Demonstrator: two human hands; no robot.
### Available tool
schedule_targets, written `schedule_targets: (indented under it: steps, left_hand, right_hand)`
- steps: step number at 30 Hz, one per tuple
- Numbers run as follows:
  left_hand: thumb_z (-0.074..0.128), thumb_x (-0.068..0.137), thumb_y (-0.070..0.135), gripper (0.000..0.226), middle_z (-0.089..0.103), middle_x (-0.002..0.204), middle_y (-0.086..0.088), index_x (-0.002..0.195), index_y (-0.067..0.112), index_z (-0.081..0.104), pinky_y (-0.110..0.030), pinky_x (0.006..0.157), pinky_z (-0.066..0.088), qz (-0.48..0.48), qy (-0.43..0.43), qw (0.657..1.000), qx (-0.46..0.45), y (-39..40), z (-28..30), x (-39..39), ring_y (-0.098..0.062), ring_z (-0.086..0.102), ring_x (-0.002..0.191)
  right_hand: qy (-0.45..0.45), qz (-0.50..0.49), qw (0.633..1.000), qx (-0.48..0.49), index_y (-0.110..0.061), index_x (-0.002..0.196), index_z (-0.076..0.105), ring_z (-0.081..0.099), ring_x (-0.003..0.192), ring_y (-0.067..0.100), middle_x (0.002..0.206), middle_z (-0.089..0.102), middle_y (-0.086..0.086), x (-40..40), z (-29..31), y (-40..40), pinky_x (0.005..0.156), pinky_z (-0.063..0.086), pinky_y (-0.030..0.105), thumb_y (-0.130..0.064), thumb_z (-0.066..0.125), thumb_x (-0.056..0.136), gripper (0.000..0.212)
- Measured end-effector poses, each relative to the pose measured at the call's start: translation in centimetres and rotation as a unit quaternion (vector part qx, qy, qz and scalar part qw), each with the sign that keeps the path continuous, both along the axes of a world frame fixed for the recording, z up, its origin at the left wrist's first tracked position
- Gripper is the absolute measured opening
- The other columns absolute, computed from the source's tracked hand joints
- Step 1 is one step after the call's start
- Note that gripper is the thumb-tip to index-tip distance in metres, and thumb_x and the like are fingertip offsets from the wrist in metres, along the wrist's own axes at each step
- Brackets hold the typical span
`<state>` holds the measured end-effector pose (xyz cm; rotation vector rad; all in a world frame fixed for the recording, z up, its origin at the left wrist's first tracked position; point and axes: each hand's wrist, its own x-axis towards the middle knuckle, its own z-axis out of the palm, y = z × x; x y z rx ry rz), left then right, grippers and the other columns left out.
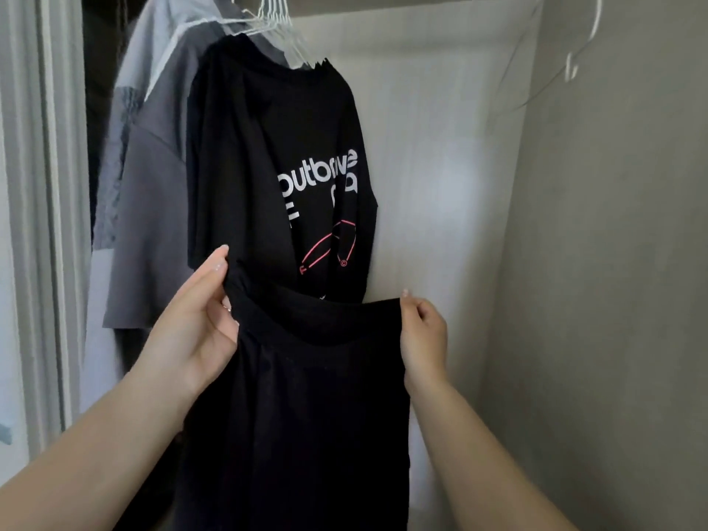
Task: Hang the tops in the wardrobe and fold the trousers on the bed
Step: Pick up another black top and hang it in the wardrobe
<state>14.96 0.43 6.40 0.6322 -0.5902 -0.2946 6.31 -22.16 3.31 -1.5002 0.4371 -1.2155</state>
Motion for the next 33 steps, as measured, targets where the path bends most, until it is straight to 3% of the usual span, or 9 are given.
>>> schedule_targets:
  steps: [4,8,12,18,22,24,26,31,33]
  left_hand:
    - [0.050,0.094,0.022,0.030,0.057,0.081,0.009,0.088,0.034,0.077,-0.024,0.071,0.048,-0.012,-0.081,0.996,0.019,-3.0,4.3,1.8,-0.006,0.044,0.074]
    - [0.051,0.097,0.023,0.026,0.073,0.104,0.003,0.097,0.027,0.076,-0.030,0.068,0.060,-0.033,-0.099,0.994,0.017,-6.3,8.1,2.9,-0.007,0.068,0.081]
    - [0.051,0.098,0.022,0.023,0.074,0.095,0.003,0.098,0.023,0.074,-0.030,0.058,0.057,-0.068,-0.111,0.991,0.023,-10.0,11.8,3.7,-0.009,0.070,0.072]
    - [0.055,0.096,0.017,0.012,0.075,0.082,0.007,0.098,0.022,0.066,-0.031,0.073,0.055,-0.062,-0.087,0.994,0.010,-14.3,15.7,4.3,-0.008,0.071,0.077]
    - [0.057,0.094,0.015,0.015,0.074,0.091,0.002,0.106,0.017,0.066,-0.031,0.086,0.053,-0.073,-0.100,0.992,-0.007,-16.0,17.9,4.0,-0.010,0.069,0.090]
    - [0.056,0.095,0.013,0.014,0.070,0.110,-0.005,0.105,0.015,0.065,-0.037,0.098,0.048,-0.080,-0.107,0.991,-0.014,-16.5,18.9,3.9,-0.018,0.064,0.109]
    - [0.055,0.095,0.011,0.017,0.066,0.119,-0.011,0.109,0.014,0.065,-0.041,0.103,0.045,-0.086,-0.111,0.990,-0.020,-16.9,19.7,3.9,-0.022,0.060,0.116]
    - [0.053,0.096,0.009,0.026,0.063,0.125,-0.015,0.120,0.010,0.062,-0.046,0.105,0.043,-0.088,-0.117,0.989,-0.021,-17.4,20.3,4.7,-0.028,0.059,0.119]
    - [0.054,0.095,0.007,0.021,0.065,0.120,-0.015,0.111,0.013,0.066,-0.047,0.104,0.044,-0.070,-0.113,0.991,-0.016,-17.5,20.0,4.9,-0.028,0.060,0.116]
  right_hand:
    - [0.020,-0.033,0.996,-0.076,-0.023,0.056,0.048,0.042,0.050,0.003,0.051,0.044,-0.015,-0.3,3.8,-2.3,0.055,0.038,0.025,-0.038,0.051,0.093,0.039]
    - [0.050,-0.103,0.978,-0.174,-0.014,0.066,0.054,0.048,0.059,0.012,0.058,0.051,-0.009,-2.0,8.4,-3.4,0.056,0.040,0.014,-0.031,0.053,0.093,0.031]
    - [-0.009,-0.161,0.956,-0.244,-0.009,0.080,0.060,0.061,0.082,0.027,0.083,0.065,0.009,-3.9,14.8,-3.4,0.077,0.052,0.037,-0.035,0.052,0.093,0.030]
    - [-0.016,-0.300,0.885,-0.357,-0.021,0.069,0.051,0.048,0.079,0.015,0.080,0.055,-0.002,-6.6,24.6,-3.0,0.064,0.028,0.027,-0.034,0.051,0.094,0.028]
    - [0.017,-0.423,0.784,-0.454,-0.019,0.087,0.061,0.046,0.109,0.020,0.111,0.056,0.003,-7.8,28.5,-3.4,0.077,0.025,0.022,-0.031,0.053,0.092,0.015]
    - [0.055,-0.494,0.696,-0.518,-0.016,0.099,0.065,0.041,0.121,0.023,0.123,0.053,0.005,-8.0,30.2,-3.8,0.090,0.026,0.028,-0.030,0.055,0.090,0.020]
    - [0.097,-0.533,0.654,-0.528,-0.015,0.113,0.063,0.036,0.130,0.025,0.133,0.046,0.008,-8.1,32.0,-4.2,0.099,0.026,0.033,-0.031,0.055,0.088,0.031]
    - [0.168,-0.430,0.830,-0.314,-0.007,0.131,0.045,0.052,0.119,0.034,0.134,0.048,0.017,-8.8,35.4,-6.1,0.092,0.042,0.034,-0.033,0.053,0.090,0.049]
    - [0.143,-0.336,0.897,-0.250,-0.004,0.117,0.053,0.065,0.094,0.027,0.116,0.062,0.016,-8.7,35.8,-6.7,0.070,0.049,0.024,-0.027,0.050,0.093,0.033]
